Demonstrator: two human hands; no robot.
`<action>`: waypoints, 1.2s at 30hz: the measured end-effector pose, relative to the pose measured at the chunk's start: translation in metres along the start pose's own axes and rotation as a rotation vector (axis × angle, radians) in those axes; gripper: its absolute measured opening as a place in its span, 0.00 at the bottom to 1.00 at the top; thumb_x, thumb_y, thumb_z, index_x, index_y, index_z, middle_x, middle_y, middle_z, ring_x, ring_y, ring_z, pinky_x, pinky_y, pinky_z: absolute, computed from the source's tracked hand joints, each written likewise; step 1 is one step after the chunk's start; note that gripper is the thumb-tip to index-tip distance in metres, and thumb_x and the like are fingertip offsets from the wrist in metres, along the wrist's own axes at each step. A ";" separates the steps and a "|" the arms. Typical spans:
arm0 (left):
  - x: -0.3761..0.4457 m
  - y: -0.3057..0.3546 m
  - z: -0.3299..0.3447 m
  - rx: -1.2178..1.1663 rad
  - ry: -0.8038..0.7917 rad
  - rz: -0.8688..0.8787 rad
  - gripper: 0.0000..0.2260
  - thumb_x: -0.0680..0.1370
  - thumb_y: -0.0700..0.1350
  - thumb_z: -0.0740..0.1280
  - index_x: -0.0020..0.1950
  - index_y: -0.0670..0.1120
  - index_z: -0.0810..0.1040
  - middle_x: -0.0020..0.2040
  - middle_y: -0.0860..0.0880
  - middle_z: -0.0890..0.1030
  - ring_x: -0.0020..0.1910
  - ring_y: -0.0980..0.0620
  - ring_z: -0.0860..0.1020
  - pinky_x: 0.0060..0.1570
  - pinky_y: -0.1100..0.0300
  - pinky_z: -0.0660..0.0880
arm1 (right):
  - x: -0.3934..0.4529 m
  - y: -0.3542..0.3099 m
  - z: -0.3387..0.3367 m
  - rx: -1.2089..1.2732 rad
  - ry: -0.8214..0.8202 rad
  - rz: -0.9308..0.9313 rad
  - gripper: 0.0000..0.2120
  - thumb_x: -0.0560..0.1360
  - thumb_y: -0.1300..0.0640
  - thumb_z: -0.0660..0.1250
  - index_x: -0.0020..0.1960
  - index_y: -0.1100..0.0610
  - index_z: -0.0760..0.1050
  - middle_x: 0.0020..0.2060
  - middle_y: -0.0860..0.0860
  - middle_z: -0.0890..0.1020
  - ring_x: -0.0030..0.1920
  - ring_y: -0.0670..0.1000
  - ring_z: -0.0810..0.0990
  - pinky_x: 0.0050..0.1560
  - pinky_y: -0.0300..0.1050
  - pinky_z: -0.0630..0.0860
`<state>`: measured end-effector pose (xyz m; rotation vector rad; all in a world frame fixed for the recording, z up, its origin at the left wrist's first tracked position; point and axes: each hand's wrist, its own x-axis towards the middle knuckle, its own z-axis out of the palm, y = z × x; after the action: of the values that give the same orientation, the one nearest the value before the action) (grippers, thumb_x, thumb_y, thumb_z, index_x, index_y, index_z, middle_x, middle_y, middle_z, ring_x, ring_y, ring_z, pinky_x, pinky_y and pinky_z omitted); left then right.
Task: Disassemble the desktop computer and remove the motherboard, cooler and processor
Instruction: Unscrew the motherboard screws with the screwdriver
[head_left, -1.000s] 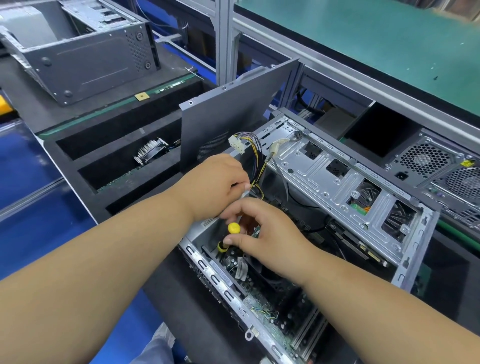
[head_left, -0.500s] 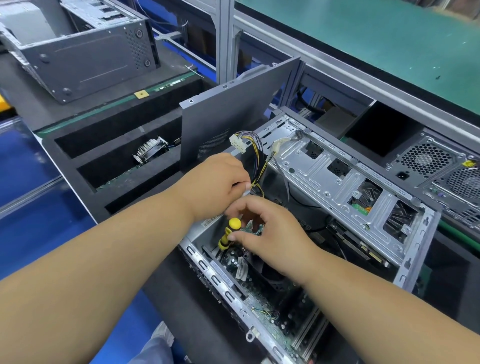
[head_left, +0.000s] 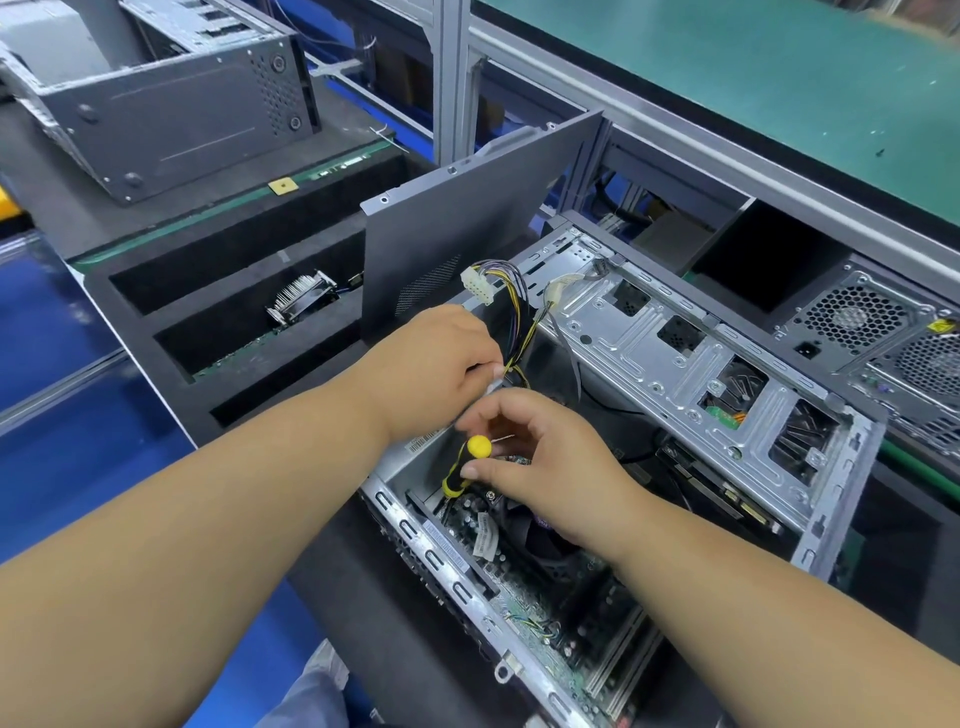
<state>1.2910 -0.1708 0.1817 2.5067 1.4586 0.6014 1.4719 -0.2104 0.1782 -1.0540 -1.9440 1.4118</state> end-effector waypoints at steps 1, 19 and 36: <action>0.000 0.000 0.000 0.001 0.001 0.000 0.08 0.79 0.44 0.65 0.45 0.45 0.83 0.40 0.51 0.78 0.45 0.50 0.73 0.53 0.55 0.70 | 0.000 0.000 0.000 0.003 -0.018 0.002 0.16 0.69 0.67 0.76 0.50 0.51 0.80 0.48 0.48 0.80 0.49 0.46 0.80 0.52 0.38 0.78; 0.000 -0.002 0.002 0.001 0.004 0.003 0.09 0.79 0.46 0.64 0.44 0.46 0.82 0.39 0.51 0.77 0.44 0.52 0.71 0.53 0.52 0.71 | -0.003 -0.003 -0.003 -0.168 0.017 -0.015 0.06 0.70 0.59 0.77 0.44 0.53 0.81 0.44 0.48 0.74 0.39 0.43 0.74 0.43 0.33 0.70; 0.001 -0.005 0.004 -0.009 0.003 -0.005 0.09 0.79 0.47 0.64 0.46 0.47 0.82 0.41 0.51 0.78 0.46 0.51 0.73 0.54 0.51 0.71 | -0.004 0.002 0.001 -0.567 -0.127 -0.107 0.12 0.76 0.51 0.69 0.59 0.45 0.75 0.52 0.41 0.80 0.52 0.45 0.78 0.56 0.49 0.75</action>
<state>1.2894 -0.1678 0.1768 2.4961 1.4596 0.6095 1.4738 -0.2141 0.1756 -1.0898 -2.5345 0.9011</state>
